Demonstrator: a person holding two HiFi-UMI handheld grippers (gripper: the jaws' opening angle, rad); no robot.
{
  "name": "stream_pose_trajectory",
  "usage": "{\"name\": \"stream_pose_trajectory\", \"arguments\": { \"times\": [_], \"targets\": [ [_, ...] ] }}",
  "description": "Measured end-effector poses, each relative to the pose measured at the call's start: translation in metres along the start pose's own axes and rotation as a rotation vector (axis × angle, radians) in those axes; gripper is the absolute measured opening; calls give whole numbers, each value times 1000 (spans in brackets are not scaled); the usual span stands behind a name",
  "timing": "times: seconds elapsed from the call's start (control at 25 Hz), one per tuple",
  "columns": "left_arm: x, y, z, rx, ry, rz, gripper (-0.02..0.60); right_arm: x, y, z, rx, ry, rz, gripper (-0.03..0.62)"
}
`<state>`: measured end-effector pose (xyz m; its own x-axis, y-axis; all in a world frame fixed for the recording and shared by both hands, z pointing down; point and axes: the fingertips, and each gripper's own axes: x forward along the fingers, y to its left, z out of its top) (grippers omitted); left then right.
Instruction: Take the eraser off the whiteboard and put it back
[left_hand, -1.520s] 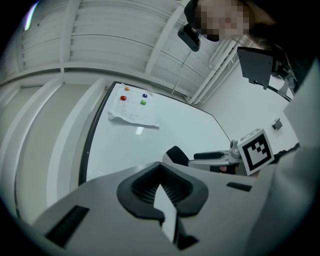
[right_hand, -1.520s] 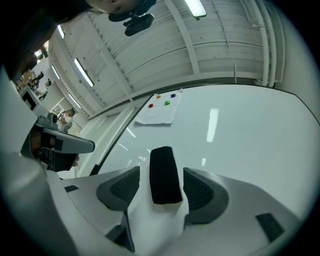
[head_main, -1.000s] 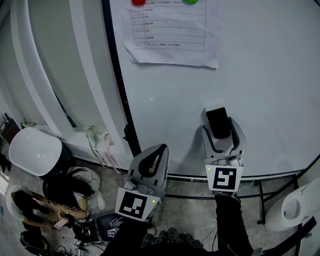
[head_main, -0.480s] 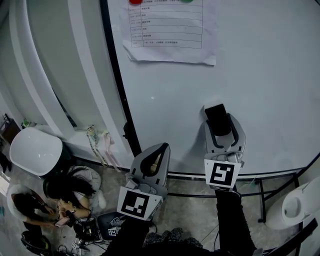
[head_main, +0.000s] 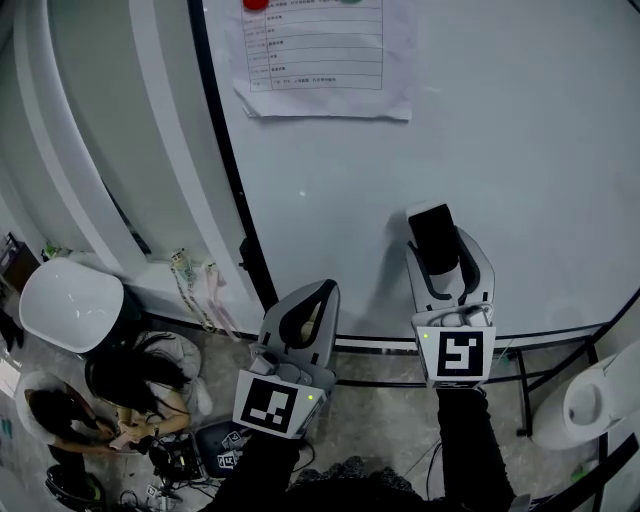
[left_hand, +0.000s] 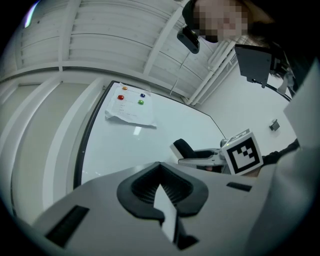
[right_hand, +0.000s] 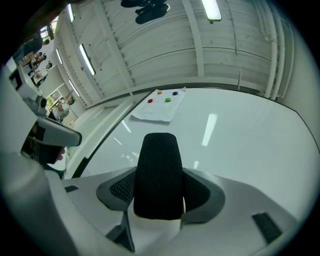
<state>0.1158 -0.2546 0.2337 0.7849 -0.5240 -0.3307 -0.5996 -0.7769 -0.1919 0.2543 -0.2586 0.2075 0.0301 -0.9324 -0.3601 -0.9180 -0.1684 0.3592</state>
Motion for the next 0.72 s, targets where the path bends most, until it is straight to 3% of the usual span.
{"name": "stream_pose_trajectory", "arguments": {
  "times": [0.12, 0.36, 0.72],
  "targets": [
    [-1, -9, 5, 14, -14, -19, 2, -16, -6, 12, 37, -16, 8, 266],
    [-1, -21, 11, 15, -30, -38, 2, -50, -24, 31, -11, -49, -11, 266],
    [0, -30, 16, 12, -35, -45, 2, -93, -45, 44, 3, -40, -90, 267]
  ]
}}
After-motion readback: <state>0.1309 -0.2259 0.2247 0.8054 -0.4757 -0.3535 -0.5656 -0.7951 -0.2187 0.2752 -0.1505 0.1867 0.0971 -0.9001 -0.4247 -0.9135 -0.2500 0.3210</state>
